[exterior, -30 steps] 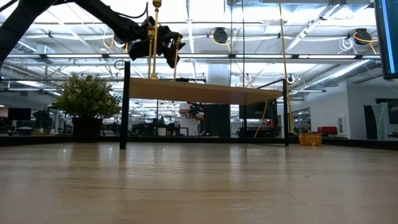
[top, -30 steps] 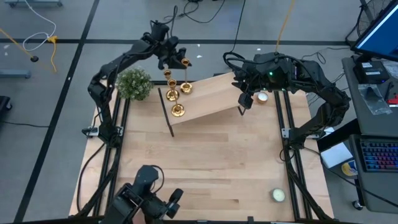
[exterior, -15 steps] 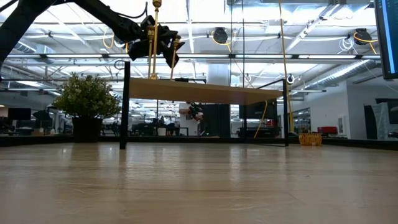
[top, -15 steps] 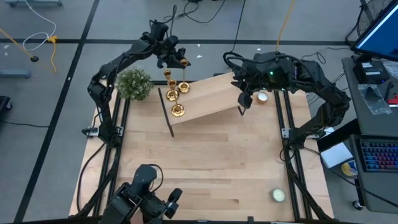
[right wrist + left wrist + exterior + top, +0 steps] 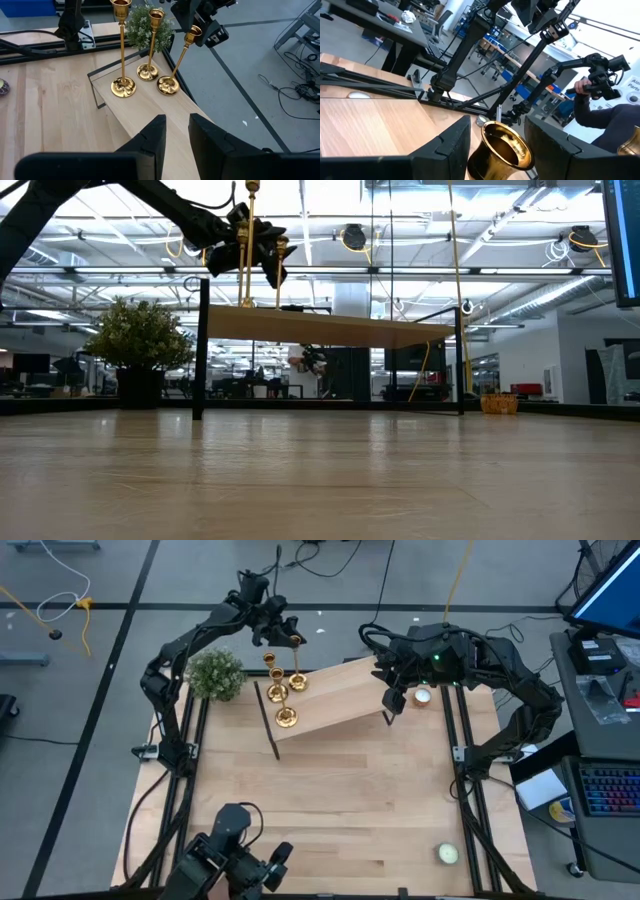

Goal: Pick & Place candle stick holders
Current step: Put the gold candle holder on the shelf

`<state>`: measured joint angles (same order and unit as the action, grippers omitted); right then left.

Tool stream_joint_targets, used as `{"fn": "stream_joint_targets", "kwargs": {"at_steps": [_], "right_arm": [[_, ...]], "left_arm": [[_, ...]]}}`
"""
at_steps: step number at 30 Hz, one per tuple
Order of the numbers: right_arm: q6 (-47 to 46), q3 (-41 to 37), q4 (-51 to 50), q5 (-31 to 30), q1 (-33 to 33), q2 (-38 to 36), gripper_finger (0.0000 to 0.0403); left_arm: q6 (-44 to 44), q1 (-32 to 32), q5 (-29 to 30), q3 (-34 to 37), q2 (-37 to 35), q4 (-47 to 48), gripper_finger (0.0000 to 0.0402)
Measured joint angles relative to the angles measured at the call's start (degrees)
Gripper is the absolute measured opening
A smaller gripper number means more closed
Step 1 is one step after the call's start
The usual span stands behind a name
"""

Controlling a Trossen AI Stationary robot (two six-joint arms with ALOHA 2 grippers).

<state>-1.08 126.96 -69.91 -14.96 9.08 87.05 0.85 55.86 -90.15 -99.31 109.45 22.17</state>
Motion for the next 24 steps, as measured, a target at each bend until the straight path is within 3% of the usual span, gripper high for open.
{"fn": "stream_joint_targets", "kwargs": {"at_steps": [18, 24], "right_arm": [[0.2, 0.0, 0.0, 0.0, 0.0, 0.0, 0.0077], [0.2, 0.0, 0.0, 0.0, 0.0, 0.0, 0.0077]], "left_arm": [[-1.0, 0.1, 0.2, 0.0, -3.5, -0.4, 0.0184], [-5.9, 0.3, 0.2, 0.0, -3.6, -6.7, 0.0184]]}}
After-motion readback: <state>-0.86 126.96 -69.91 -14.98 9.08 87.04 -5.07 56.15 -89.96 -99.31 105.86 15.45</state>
